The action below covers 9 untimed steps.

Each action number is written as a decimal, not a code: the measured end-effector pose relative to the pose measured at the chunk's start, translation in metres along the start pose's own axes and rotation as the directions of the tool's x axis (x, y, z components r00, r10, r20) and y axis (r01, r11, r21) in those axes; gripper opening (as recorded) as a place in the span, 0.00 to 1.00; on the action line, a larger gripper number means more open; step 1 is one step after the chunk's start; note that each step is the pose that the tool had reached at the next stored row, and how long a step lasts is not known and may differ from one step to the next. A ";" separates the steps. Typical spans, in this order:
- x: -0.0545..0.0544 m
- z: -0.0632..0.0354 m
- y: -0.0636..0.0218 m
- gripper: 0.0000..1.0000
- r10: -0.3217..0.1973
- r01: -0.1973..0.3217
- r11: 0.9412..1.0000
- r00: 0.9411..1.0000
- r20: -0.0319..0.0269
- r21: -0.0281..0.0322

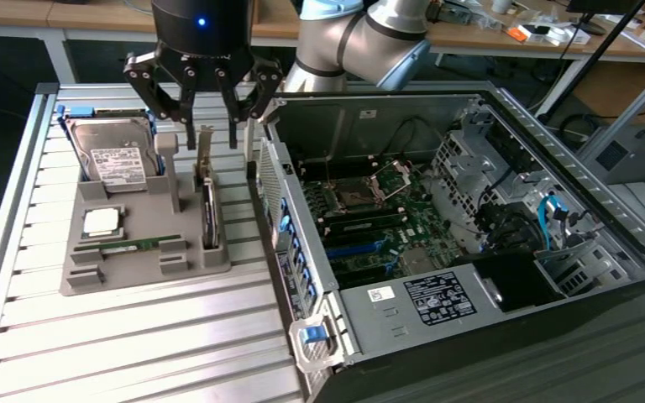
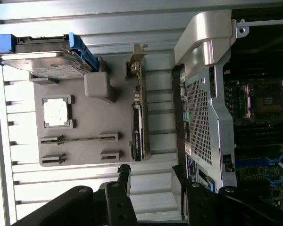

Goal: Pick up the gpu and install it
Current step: 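Pick up the gpu and move the gpu toward the slot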

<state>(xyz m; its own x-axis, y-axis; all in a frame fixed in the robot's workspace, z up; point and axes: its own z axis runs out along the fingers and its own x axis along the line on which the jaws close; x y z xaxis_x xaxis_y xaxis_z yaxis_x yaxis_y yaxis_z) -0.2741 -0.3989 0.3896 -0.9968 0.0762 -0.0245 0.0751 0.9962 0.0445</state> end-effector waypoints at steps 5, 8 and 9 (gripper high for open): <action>0.000 0.0014 -0.0001 0.48 0.000 0.000 1.000 1.000 0.000 0.000; 0.000 0.0026 -0.0001 0.48 0.000 0.000 1.000 1.000 0.000 0.000; 0.000 0.0029 -0.0001 0.48 0.000 0.000 1.000 1.000 0.000 0.000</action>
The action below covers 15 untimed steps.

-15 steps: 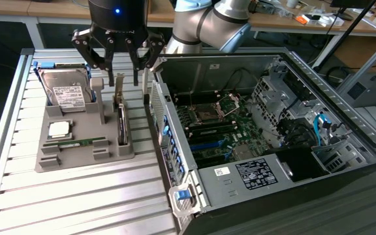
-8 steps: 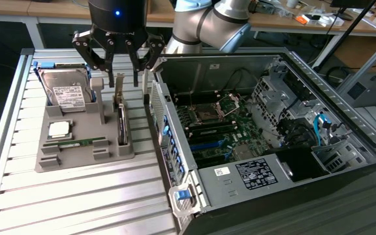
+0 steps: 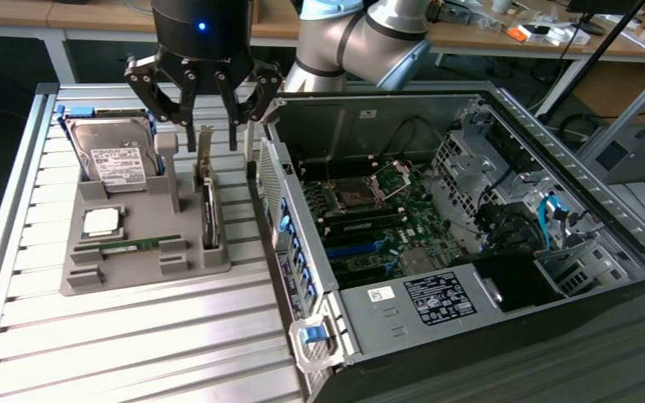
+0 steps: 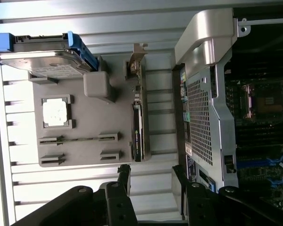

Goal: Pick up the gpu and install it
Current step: 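Pick up the gpu and move the gpu toward the slot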

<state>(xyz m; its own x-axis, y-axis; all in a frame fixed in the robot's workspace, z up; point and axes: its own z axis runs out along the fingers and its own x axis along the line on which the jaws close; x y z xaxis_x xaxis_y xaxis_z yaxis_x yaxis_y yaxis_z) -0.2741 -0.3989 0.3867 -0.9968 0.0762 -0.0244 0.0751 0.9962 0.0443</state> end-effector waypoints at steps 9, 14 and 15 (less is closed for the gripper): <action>0.000 0.0028 -0.0001 0.48 0.000 0.000 1.000 1.000 0.000 0.000; 0.000 0.0040 -0.0002 0.48 0.000 0.000 1.000 1.000 0.000 0.000; 0.000 0.0042 -0.0002 0.48 0.000 0.000 1.000 1.000 0.000 0.000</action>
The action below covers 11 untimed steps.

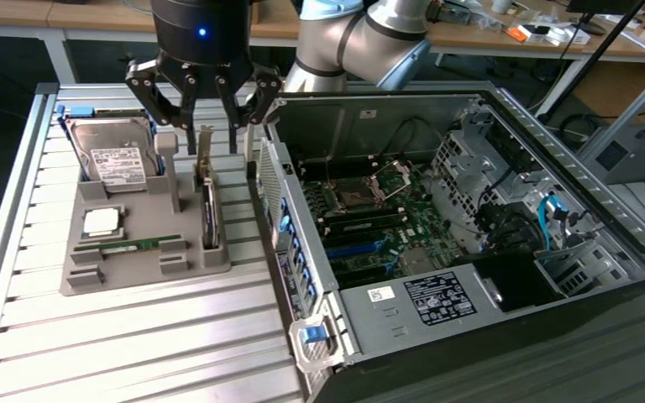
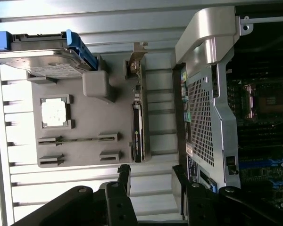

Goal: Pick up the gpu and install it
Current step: 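Pick up the gpu and move the gpu toward the slot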

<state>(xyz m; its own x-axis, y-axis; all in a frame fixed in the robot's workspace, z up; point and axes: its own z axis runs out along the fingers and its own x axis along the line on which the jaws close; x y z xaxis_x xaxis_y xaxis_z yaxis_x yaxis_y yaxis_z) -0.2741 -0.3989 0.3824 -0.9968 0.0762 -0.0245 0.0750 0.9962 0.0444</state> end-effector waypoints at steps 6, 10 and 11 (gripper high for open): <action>0.000 0.0012 -0.0001 0.48 0.000 0.000 1.000 1.000 0.000 0.000; 0.000 0.0023 -0.0001 0.48 0.000 0.000 1.000 1.000 0.000 0.000; 0.000 0.0025 -0.0001 0.48 0.000 0.000 1.000 1.000 0.000 0.000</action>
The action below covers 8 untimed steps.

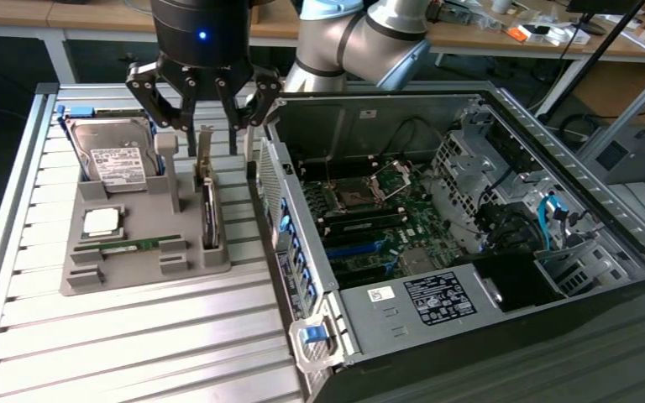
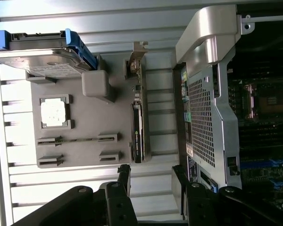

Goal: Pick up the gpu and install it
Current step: 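Pick up the gpu and move the gpu toward the slot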

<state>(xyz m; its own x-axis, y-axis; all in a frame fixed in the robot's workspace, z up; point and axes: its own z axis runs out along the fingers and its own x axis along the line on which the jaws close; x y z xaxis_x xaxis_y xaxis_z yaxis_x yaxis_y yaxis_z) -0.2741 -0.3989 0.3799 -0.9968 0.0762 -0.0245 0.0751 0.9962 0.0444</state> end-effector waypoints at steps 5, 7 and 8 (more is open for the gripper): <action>0.000 0.0012 -0.0001 0.48 0.000 0.000 1.000 1.000 0.000 0.000; 0.000 0.0018 -0.0001 0.48 0.000 0.000 1.000 1.000 0.000 0.000; 0.000 0.0020 -0.0001 0.48 0.000 0.000 1.000 1.000 0.000 0.000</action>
<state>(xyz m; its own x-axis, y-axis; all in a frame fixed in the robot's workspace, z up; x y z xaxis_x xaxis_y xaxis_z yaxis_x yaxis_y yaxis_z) -0.2741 -0.3989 0.3779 -0.9968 0.0762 -0.0244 0.0751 0.9962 0.0443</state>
